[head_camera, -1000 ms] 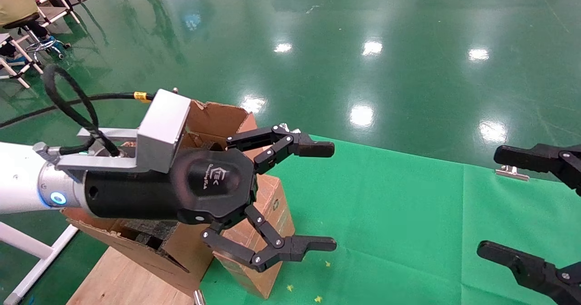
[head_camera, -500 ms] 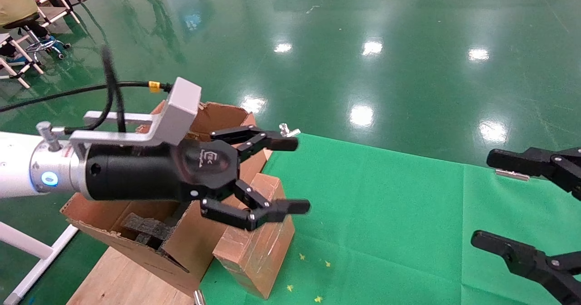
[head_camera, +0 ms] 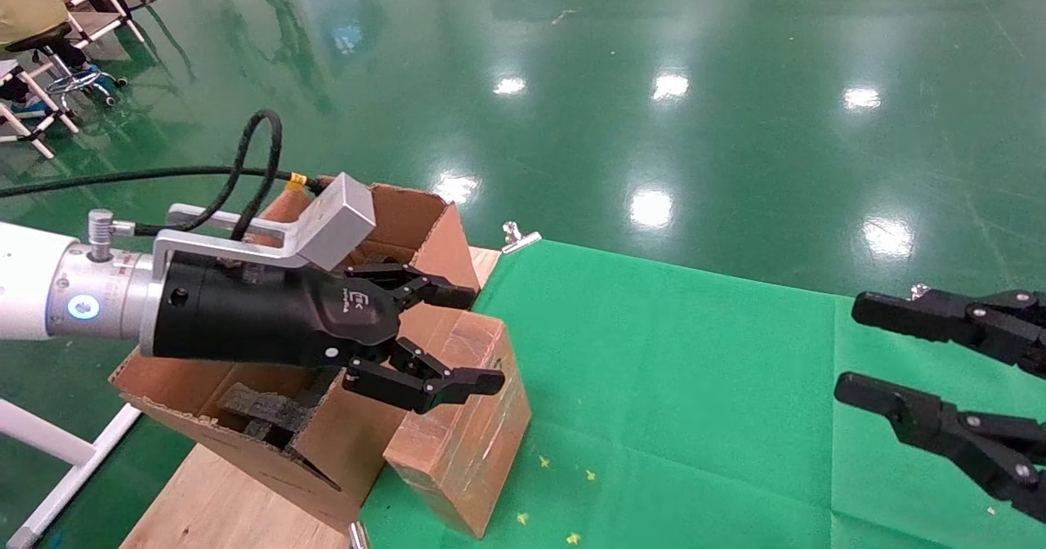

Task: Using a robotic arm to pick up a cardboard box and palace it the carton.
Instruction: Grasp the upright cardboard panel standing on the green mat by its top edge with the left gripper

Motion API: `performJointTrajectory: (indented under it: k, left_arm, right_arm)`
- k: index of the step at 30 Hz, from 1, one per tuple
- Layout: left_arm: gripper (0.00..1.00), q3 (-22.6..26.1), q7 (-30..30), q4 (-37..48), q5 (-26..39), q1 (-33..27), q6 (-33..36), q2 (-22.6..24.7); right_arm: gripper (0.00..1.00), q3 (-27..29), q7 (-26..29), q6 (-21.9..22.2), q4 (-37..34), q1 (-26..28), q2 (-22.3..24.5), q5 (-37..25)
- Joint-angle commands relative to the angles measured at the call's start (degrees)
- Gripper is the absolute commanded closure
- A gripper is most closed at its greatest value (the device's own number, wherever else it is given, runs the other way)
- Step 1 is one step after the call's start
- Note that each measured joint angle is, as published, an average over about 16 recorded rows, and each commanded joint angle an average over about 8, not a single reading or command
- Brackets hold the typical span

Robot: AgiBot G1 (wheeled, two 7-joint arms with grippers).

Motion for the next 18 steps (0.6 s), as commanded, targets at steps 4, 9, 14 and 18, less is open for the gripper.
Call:
performJointTrajectory:
  k: [4,9,14,18]
  left_arm:
    - [0.0,0.9,-2.2,1.1,0.9,-1.1,1.3,0.4]
    - [0.0,3.8,-10.9,1.3,6.6,-5.8,3.6,1.9]
    - [0.0,7.6,-21.9,0.6,15.2,-12.2,6.2,4.5]
    - [0.0,11.0,-28.9,0.5,19.9,-16.7,8.3,7.1]
  right_arm:
    - [1.0,0.0,0.0,0.0,0.0,0.0,0.0,0.0]
    - [1.0,0.0,0.0,0.0,0.0,0.0,0.0,0.0]
    - [1.0,0.0,0.0,0.0,0.0,0.0,0.0,0.0]
    - [1.0,0.0,0.0,0.0,0.0,0.0,0.0,0.0]
